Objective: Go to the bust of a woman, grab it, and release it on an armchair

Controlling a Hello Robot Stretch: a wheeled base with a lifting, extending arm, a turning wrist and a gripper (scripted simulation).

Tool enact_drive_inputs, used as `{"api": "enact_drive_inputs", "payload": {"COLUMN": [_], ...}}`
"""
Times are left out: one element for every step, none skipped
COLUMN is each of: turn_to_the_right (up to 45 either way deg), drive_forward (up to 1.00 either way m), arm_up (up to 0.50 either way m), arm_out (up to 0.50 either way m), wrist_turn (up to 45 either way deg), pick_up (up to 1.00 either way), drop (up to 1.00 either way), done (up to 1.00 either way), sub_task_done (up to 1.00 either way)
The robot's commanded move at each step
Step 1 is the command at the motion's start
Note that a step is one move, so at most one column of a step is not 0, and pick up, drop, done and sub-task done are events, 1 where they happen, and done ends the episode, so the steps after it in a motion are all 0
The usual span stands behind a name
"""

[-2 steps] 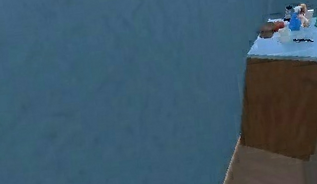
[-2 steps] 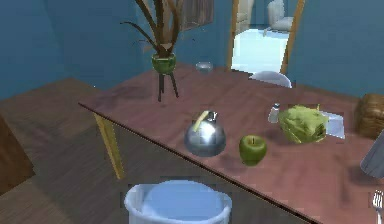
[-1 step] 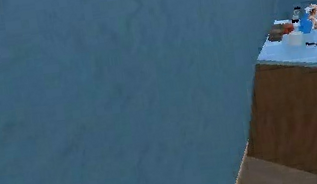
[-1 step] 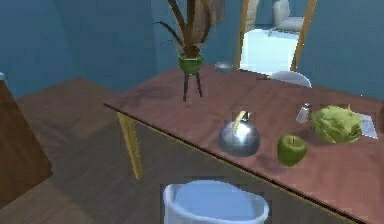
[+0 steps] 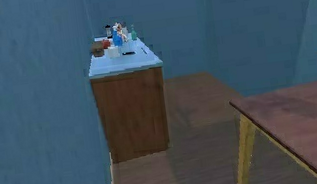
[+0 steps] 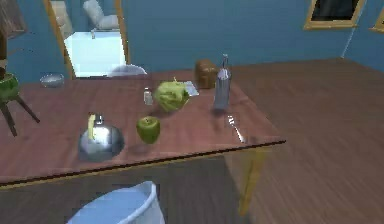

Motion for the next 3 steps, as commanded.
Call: {"api": "enact_drive_inputs", "payload": {"turn_to_the_right": [0.0,0.0,45.0], "drive_forward": [0.60,0.75,0.00], "arm_up": [0.00,0.00,0.00], "arm_out": [0.00,0.00,0.00], "wrist_turn": [0.0,0.0,0.0], "pick_up": [0.00,0.00,0.00], "drop": [0.00,0.00,0.00], "done": [0.00,0.00,0.00], "sub_task_done": [0.00,0.00,0.00]}}
